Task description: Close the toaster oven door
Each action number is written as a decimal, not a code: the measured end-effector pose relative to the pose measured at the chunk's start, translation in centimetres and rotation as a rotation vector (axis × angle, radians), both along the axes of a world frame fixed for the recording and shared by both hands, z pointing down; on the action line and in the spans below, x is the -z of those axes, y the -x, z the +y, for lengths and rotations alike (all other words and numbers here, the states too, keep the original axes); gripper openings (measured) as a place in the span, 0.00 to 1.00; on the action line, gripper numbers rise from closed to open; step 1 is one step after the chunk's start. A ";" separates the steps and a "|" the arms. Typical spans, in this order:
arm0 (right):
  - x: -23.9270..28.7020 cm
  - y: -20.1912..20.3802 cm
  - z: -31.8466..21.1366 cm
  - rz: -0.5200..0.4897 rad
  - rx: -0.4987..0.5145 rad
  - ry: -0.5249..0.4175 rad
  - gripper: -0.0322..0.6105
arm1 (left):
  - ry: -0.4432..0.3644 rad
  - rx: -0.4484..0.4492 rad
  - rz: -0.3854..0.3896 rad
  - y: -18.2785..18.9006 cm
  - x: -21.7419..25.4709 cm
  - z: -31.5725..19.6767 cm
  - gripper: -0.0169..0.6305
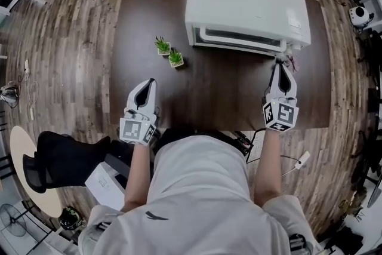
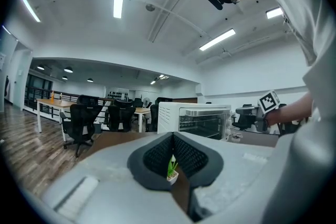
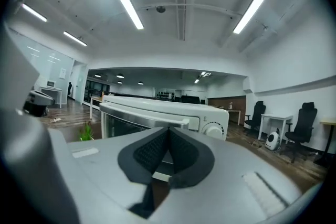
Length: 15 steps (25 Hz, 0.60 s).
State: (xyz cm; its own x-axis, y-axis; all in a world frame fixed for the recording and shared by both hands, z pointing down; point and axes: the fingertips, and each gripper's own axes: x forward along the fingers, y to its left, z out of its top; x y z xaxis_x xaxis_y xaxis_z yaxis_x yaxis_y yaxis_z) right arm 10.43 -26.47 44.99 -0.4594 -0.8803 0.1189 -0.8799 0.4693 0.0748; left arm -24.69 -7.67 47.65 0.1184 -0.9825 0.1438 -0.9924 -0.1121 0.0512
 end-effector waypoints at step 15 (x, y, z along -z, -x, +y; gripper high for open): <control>-2.9 -3.6 9.6 0.052 -0.005 0.082 0.05 | -0.019 -0.116 0.015 -4.5 -0.4 -2.7 0.03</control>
State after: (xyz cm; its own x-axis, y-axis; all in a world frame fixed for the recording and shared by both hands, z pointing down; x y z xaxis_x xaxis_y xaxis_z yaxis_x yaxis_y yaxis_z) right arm 14.08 -16.91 47.87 -0.4461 -0.8690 0.2140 -0.8783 0.4710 0.0818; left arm -20.19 -10.36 48.06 0.2339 -0.9645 0.1227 -0.9717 -0.2277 0.0624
